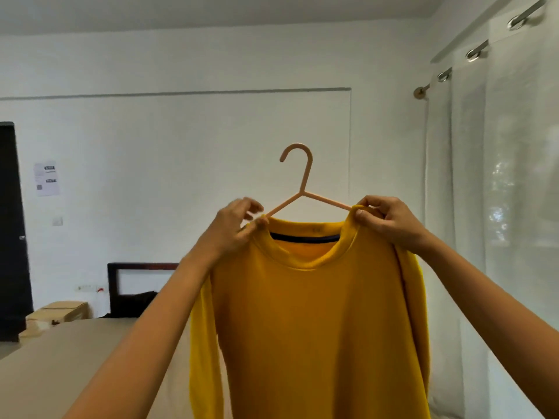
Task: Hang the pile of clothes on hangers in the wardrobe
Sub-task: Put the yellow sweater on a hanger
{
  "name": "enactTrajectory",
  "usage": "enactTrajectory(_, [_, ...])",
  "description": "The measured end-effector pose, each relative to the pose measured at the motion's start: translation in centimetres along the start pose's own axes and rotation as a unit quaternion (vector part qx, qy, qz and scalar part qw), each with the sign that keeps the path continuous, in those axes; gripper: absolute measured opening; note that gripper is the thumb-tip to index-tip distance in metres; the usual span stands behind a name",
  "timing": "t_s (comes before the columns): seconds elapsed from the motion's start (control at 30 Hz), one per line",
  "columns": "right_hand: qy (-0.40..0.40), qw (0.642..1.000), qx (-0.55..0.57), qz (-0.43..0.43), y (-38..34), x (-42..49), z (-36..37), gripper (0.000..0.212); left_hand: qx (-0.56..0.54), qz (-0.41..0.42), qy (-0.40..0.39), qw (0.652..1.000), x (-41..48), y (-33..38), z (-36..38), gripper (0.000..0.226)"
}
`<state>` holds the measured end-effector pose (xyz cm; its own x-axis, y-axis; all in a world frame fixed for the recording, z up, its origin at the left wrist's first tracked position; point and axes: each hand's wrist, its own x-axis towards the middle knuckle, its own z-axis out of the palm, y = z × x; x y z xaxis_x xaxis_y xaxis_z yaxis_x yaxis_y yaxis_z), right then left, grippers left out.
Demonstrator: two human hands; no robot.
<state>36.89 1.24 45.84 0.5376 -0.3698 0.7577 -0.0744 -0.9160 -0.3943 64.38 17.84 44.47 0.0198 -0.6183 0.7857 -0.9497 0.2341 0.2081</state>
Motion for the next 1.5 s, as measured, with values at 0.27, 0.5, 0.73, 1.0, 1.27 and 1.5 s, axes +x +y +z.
enactTrajectory(0.27, [-0.016,0.988,-0.152,0.018,-1.6,-4.2,-5.6,0.021,-0.128,0.048,-0.007,0.991,0.9,1.4,5.6,0.019])
enactTrajectory(0.5, [0.144,0.889,-0.434,0.026,-5.8,-13.9,-11.6,0.017,-0.292,0.149,-0.041,0.944,4.2,8.5,9.6,0.03])
enactTrajectory(0.73, [0.306,0.714,-0.616,0.131,-18.0,-26.7,-18.4,0.026,-0.337,0.361,-0.035,0.869,5.8,24.5,15.1,0.045])
enactTrajectory(1.0, [0.269,0.48,-0.81,0.203,-36.8,-39.4,-27.0,0.035,-0.574,0.377,0.014,0.727,1.0,50.8,15.1,0.03])
enactTrajectory(1.27, [0.168,0.252,-0.898,0.318,-54.0,-50.2,-29.9,0.035,-0.712,0.384,-0.05,0.586,-7.7,75.3,10.7,0.033])
enactTrajectory(1.5, [0.173,0.015,-0.929,0.328,-62.5,-54.5,-32.1,0.032,-0.777,0.417,-0.106,0.459,-15.9,91.7,4.2,0.02])
